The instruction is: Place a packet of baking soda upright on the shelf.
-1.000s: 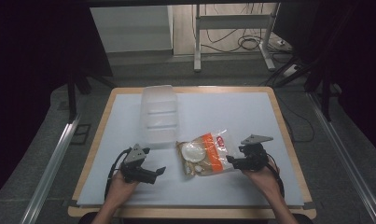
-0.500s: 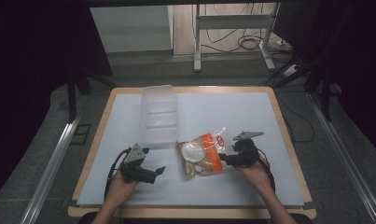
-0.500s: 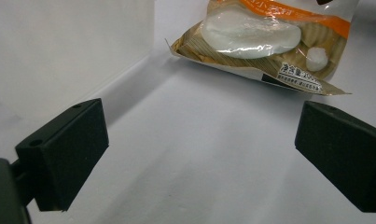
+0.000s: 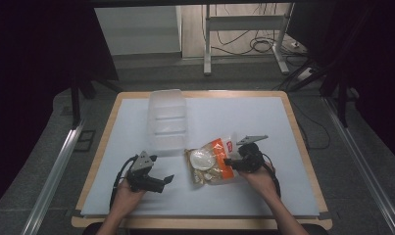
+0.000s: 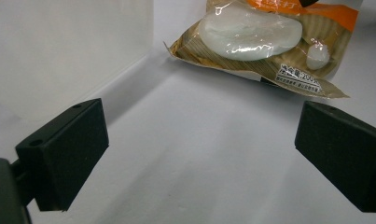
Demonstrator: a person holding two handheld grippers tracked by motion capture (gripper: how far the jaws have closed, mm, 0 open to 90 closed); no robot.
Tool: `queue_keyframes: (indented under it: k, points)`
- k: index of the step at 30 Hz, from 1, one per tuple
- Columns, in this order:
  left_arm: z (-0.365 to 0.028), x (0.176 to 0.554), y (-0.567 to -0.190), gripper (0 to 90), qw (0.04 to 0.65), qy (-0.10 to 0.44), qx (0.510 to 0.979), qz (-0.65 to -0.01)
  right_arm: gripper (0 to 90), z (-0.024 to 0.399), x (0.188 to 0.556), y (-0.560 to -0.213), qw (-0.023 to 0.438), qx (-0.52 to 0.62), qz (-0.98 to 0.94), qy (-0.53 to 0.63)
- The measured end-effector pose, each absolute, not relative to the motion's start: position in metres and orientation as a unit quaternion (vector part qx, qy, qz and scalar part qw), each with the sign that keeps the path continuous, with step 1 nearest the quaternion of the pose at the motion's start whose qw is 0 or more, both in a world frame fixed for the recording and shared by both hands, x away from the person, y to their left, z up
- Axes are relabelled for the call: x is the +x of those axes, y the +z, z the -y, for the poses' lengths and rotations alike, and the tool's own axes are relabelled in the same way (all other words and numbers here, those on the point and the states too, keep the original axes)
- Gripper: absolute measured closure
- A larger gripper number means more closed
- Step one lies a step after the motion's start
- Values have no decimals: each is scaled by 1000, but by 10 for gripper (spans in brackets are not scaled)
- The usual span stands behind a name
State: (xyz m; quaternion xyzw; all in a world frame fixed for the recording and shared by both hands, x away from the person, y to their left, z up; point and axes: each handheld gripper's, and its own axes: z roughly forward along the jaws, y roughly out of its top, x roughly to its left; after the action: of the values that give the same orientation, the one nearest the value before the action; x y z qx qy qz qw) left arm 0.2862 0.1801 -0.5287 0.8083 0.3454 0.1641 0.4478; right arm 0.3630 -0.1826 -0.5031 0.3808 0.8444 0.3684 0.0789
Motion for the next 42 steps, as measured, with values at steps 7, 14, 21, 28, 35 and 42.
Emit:
queue_keyframes:
  k: [7,14,21,28,35,42]
  points:
    - [-181,286,-528,28,448,166,808,-344,885,182,357,-493,106,363,-847,374]
    - [-181,285,-527,28,449,170,807,-344,889,175,350,-475,118,335,-849,391]
    - [-181,285,-527,28,449,170,807,-343,888,170,350,-464,114,316,-846,415]
    - [-181,285,-527,28,449,171,808,-342,889,159,350,-447,97,301,-843,435]
    - [-181,285,-527,27,450,172,807,-343,890,141,344,-427,98,271,-852,438]
    - [-181,285,-527,27,450,172,806,-343,891,130,338,-409,111,243,-859,437]
